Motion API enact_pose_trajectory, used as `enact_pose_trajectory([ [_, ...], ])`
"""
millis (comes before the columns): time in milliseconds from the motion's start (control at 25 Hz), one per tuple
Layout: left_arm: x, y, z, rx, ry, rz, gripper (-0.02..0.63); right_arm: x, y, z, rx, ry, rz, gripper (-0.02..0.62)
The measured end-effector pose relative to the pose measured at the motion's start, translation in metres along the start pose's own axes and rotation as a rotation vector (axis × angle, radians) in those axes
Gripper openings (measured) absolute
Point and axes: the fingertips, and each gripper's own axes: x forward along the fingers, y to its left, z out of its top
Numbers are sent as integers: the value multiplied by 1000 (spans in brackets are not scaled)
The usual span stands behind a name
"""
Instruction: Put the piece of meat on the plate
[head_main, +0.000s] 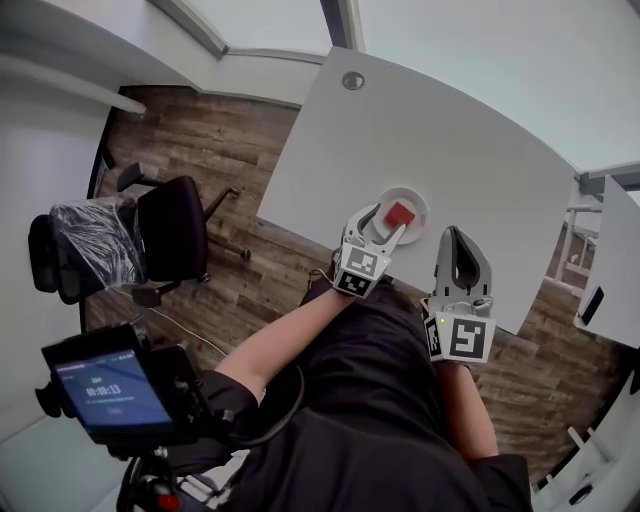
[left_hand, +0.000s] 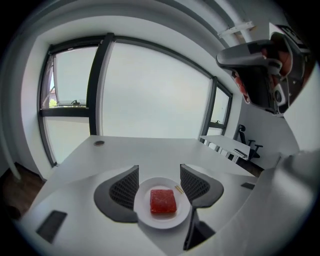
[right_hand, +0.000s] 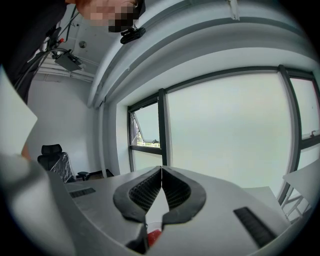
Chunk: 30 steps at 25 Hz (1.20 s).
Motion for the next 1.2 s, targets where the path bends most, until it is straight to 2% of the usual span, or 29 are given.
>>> enact_pose_trajectory([
  [280,-15,3,38,17,-89,16,256,9,1,-13,14,-15,3,8],
  [560,-68,30,86,-13,-166,12,256,19,38,20,-5,-33,-7,8],
  [1000,-92,32,129,12,-266,16,256,20,26,18,-16,-58,-34,8],
  [1200,-105,25,147,7,-319,-23,256,16,18,25,-26,-75,-61,8],
])
